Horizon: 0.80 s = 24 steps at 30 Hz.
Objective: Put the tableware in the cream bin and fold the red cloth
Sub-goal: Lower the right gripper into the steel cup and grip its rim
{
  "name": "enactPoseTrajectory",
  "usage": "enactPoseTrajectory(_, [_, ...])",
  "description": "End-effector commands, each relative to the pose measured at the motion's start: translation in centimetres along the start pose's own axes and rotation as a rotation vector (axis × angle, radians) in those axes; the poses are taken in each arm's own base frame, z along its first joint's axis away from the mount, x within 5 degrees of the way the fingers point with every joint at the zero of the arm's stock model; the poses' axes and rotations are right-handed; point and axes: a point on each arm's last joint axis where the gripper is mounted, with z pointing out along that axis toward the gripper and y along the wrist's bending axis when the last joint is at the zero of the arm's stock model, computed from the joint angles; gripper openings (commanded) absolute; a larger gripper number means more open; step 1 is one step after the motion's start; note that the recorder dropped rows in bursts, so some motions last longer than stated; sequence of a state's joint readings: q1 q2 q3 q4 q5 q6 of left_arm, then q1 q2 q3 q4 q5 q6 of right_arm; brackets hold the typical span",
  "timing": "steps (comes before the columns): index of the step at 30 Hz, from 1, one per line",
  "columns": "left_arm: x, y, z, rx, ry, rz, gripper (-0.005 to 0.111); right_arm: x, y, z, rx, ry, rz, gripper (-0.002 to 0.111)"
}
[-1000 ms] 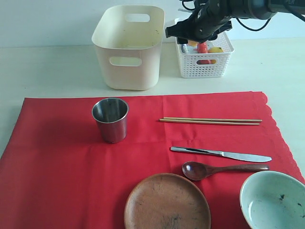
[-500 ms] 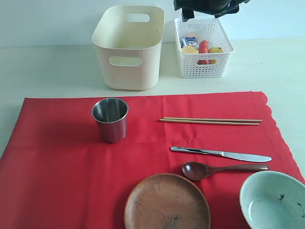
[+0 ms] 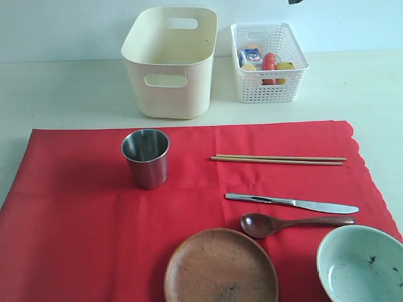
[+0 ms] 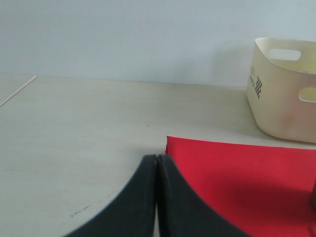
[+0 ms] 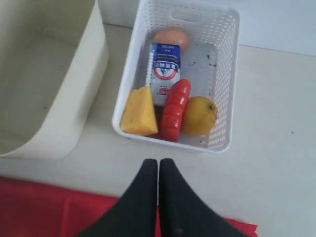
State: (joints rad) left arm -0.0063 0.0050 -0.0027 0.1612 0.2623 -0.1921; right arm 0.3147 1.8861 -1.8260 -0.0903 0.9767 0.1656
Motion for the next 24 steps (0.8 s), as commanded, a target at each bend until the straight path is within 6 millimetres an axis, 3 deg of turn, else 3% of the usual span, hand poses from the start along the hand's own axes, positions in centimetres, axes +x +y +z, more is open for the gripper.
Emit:
enactPoseTrajectory(1, [0.0, 0.0, 0.0, 0.007, -0.009, 0.009, 0.003, 0.1, 0.7, -3.2, -0.111, -0.012, -0.007, 0.0])
enactPoseTrajectory(9, [0.0, 0.0, 0.0, 0.007, -0.009, 0.009, 0.003, 3.8, 4.6, -4.1, -0.196, 0.05, -0.097, 0.0])
enactPoseTrajectory(16, [0.0, 0.0, 0.0, 0.007, -0.009, 0.009, 0.003, 8.3, 10.6, -2.2, -0.286, 0.118, -0.227, 0.0])
enactPoseTrajectory(24, [0.0, 0.0, 0.0, 0.007, -0.009, 0.009, 0.003, 11.2, 16.0, 0.5, -0.34, 0.177, -0.233, 0.002])
